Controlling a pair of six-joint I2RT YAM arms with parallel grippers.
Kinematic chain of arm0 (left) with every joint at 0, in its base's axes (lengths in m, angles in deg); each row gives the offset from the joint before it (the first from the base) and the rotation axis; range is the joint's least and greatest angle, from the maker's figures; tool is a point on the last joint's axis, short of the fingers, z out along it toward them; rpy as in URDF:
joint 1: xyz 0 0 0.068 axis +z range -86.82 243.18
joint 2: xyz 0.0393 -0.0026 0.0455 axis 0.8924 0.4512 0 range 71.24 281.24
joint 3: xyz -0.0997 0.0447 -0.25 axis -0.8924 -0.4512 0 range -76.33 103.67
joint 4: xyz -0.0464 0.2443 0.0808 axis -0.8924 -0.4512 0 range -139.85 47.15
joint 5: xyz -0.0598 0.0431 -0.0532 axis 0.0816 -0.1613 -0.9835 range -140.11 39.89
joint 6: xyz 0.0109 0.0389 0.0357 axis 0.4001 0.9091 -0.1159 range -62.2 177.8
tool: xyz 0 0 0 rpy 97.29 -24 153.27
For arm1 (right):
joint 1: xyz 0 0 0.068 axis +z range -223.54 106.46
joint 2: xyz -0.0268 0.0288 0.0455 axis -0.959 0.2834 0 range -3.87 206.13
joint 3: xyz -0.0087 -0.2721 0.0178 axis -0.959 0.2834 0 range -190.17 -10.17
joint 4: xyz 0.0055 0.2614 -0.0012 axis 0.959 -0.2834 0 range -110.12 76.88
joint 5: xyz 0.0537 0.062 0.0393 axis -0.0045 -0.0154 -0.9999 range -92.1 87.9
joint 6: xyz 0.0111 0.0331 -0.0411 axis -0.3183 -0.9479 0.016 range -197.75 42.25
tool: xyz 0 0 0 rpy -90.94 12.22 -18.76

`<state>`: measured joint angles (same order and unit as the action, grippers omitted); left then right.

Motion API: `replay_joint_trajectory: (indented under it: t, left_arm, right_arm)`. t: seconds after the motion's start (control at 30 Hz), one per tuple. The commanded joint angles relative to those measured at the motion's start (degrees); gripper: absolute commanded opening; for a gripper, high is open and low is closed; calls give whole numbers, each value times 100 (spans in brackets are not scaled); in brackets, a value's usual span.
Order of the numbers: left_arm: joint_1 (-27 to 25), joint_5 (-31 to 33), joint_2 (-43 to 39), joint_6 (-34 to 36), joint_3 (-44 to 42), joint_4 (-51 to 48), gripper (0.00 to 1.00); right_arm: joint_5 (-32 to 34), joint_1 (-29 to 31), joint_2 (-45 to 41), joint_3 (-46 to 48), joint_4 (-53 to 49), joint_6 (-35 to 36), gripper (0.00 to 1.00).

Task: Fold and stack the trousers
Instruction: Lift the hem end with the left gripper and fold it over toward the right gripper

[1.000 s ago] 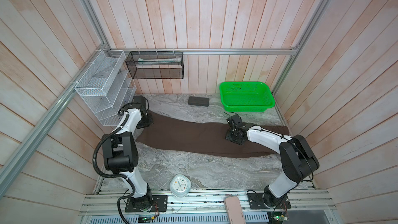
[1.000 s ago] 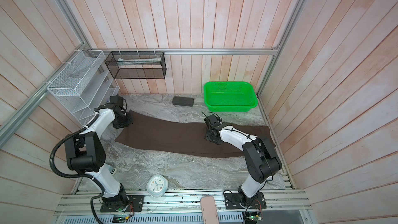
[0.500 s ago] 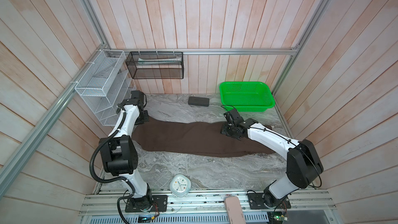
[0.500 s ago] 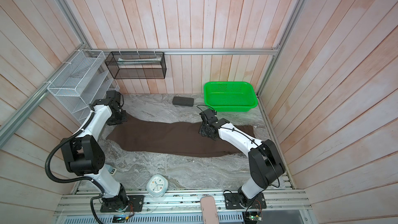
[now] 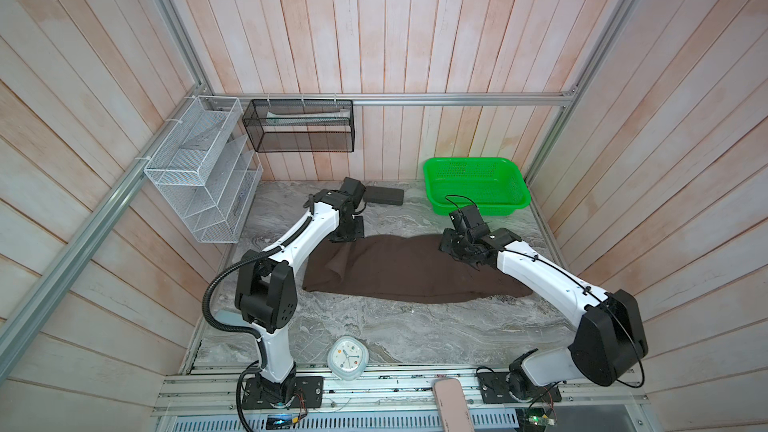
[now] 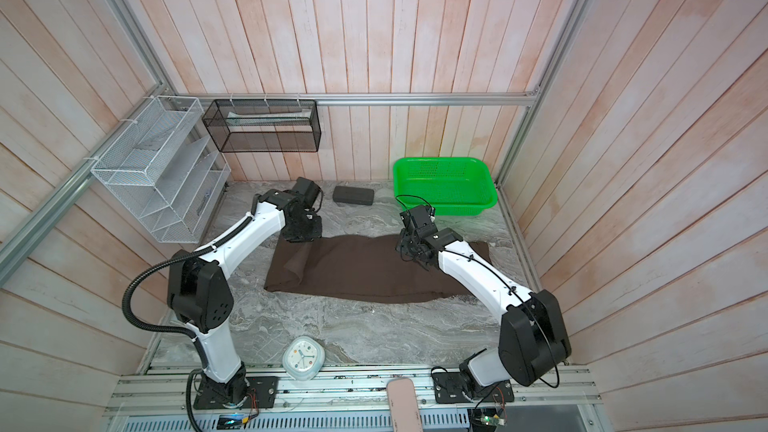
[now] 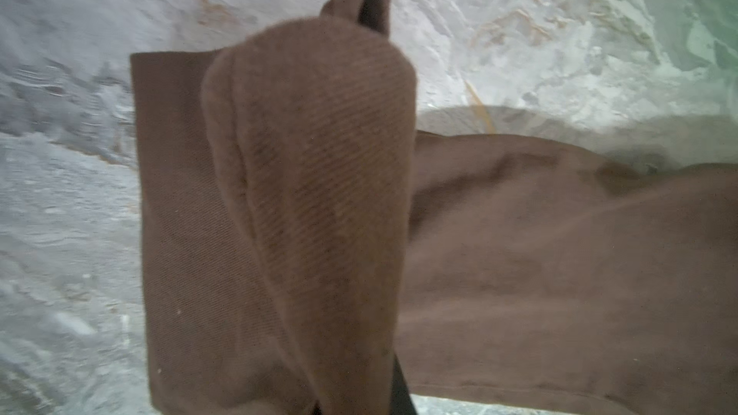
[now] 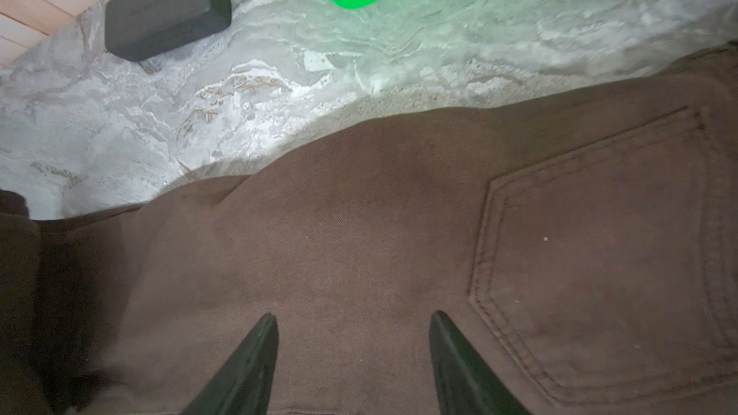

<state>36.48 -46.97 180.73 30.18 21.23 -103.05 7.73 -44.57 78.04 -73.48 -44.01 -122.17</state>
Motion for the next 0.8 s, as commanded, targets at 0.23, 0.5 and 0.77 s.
replay_joint_trajectory:
  t: [0.23, 0.5, 0.77]
  left_arm:
    - [-964, -313, 1159, -932, 1456, 97, 0]
    - [-1267, -528, 1965, -1070, 2266, -8, 0]
    - [-1519, -1040, 2124, -1028, 2338, 210, 39]
  right_arm:
    - [155, -412, -436, 347, -162, 188, 62]
    - [118, -556, -549, 432, -162, 232, 62]
    - [145, -616, -608, 495, -193, 232, 62]
